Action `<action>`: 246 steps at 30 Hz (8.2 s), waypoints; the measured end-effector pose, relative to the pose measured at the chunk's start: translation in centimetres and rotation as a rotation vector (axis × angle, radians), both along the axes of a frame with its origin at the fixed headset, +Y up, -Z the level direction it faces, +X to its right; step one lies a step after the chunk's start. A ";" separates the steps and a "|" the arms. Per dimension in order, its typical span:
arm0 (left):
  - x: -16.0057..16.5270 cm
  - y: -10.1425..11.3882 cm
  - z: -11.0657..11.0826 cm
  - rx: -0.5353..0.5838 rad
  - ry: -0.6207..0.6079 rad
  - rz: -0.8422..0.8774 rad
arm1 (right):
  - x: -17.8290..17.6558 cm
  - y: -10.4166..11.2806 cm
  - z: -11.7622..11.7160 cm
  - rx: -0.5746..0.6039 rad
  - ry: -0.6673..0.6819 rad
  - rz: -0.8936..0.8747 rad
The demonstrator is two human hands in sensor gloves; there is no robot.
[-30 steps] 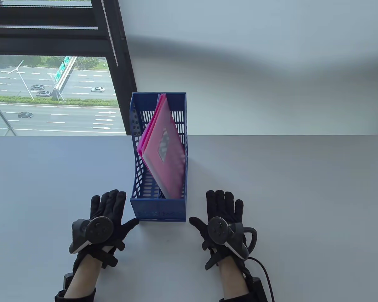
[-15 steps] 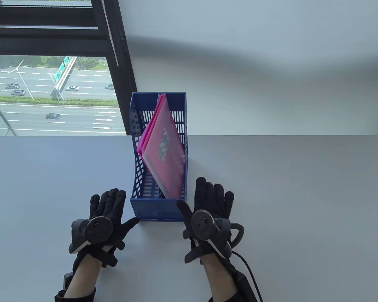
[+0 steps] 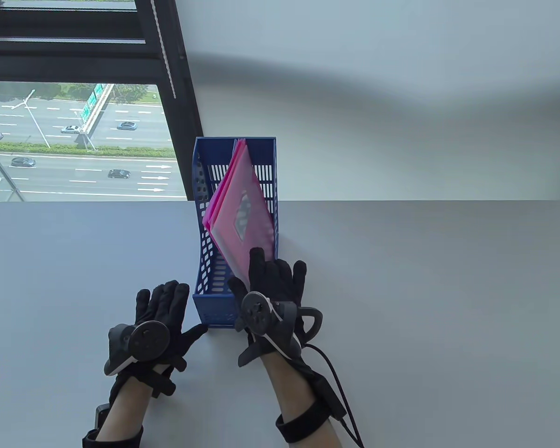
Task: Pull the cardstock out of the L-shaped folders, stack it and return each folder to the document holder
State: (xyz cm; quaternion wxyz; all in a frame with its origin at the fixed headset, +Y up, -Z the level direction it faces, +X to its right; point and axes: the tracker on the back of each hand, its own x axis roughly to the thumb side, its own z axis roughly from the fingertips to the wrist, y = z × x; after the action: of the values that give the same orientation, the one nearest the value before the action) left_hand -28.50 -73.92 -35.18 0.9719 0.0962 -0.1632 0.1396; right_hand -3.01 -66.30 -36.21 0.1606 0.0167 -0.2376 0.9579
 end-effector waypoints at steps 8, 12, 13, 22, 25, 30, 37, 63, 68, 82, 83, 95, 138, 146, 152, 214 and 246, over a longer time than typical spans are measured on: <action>0.0 0.0 0.0 0.006 -0.001 0.008 | 1.1 -0.2 0.0 0.053 -0.024 -0.012; 0.0 0.1 0.0 0.008 -0.001 0.014 | 1.6 -0.2 0.0 0.096 -0.055 0.003; 0.0 0.0 0.0 0.008 -0.002 0.014 | 1.8 -0.2 0.0 0.102 -0.064 0.002; -0.3 0.3 0.1 0.016 0.000 0.029 | 1.7 -0.7 -1.1 0.022 -0.116 0.009; -0.3 0.3 0.1 0.014 -0.001 0.032 | 1.8 -0.6 -1.2 0.037 -0.125 0.001; 0.0 0.1 0.1 0.008 -0.009 0.025 | 2.7 -1.0 -0.8 0.125 -0.113 -0.053; 0.1 0.0 0.1 0.012 -0.011 0.017 | 3.6 -0.3 0.3 0.219 -0.089 -0.098; 0.9 1.5 1.0 0.125 -0.050 0.066 | 4.4 7.3 6.5 0.543 -0.039 -0.184; 2.8 4.2 2.7 0.233 -0.128 0.140 | 4.5 8.5 7.7 0.577 -0.027 -0.197; 8.9 7.7 5.6 0.375 -0.181 0.194 | 2.8 8.9 9.2 0.532 0.109 -0.300; 9.0 7.7 5.7 0.389 -0.162 0.196 | 2.6 8.8 9.3 0.519 0.124 -0.309; 7.5 7.5 6.2 0.500 -0.061 0.307 | 0.6 8.2 9.6 0.422 0.246 -0.347; 2.3 1.3 -0.7 -0.418 -0.647 1.005 | 14.4 -0.1 -0.7 -0.382 0.614 -1.329; 1.7 0.8 -1.0 -0.544 -0.712 1.072 | 14.7 0.1 -0.8 -0.339 0.581 -1.261; 0.8 0.0 -1.1 -0.588 -0.801 1.375 | 14.3 0.1 -1.0 -0.352 0.580 -1.197; 0.3 -0.4 -1.3 -0.507 -0.708 1.449 | 10.0 1.0 -0.7 -0.556 0.921 -1.166; -0.2 -0.2 -1.5 -0.478 -0.688 1.432 | 14.3 7.1 3.7 0.078 0.355 -0.529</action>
State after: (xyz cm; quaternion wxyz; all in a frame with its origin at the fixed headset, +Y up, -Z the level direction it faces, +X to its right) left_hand -28.69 -74.13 -36.64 0.5379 -0.0802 -0.3167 0.7771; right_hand 11.32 -59.22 -32.54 0.4424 0.1276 -0.2386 0.8550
